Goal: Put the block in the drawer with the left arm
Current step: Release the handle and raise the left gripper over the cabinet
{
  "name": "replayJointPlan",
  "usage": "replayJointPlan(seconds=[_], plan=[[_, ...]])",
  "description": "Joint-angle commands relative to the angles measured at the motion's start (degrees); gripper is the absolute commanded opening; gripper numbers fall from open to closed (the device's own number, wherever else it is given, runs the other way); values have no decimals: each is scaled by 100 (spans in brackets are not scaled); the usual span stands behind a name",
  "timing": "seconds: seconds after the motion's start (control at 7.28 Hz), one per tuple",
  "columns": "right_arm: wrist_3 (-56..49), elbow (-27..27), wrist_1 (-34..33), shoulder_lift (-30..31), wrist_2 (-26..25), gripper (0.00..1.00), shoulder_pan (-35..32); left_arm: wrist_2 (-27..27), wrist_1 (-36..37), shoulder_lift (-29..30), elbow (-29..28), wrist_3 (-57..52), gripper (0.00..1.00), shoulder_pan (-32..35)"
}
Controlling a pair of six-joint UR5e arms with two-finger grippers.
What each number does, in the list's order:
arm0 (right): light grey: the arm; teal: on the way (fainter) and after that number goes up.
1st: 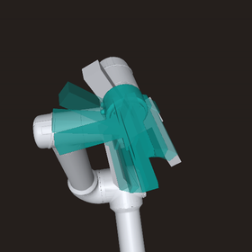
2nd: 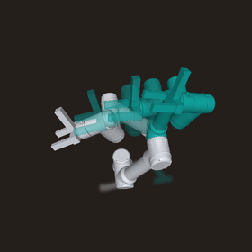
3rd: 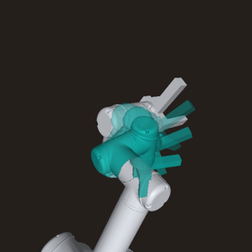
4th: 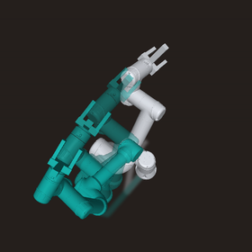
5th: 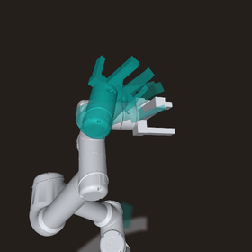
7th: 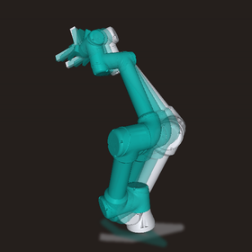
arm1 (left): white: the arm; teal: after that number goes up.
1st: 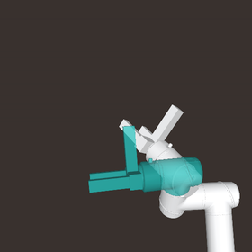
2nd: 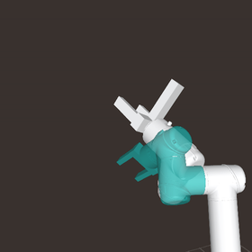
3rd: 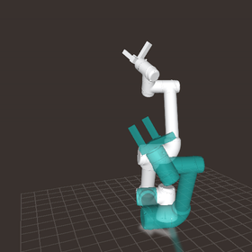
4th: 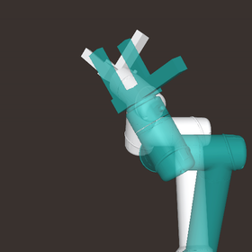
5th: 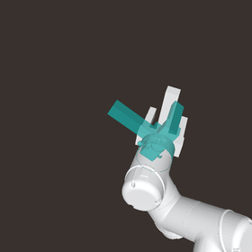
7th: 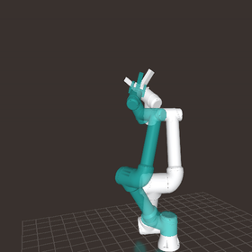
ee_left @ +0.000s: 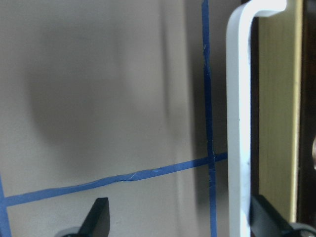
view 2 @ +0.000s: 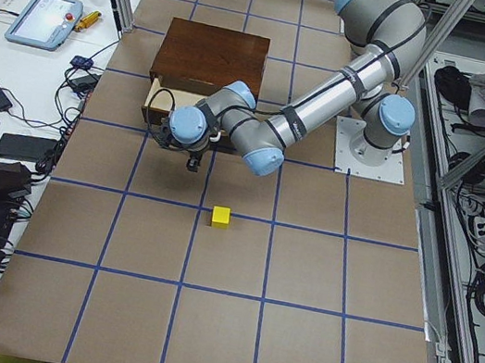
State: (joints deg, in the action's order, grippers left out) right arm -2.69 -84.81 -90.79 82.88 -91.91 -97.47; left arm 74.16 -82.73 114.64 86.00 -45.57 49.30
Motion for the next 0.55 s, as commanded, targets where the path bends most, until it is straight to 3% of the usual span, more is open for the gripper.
replayJointPlan(seconds=[0.0, 0.41], plan=[[-3, 0, 0, 0, -2, 100, 0, 343, -363, -423, -161, 39, 100, 88], [5, 0, 0, 0, -2, 100, 0, 485, -1392, -1494, -250, 136, 100, 97]])
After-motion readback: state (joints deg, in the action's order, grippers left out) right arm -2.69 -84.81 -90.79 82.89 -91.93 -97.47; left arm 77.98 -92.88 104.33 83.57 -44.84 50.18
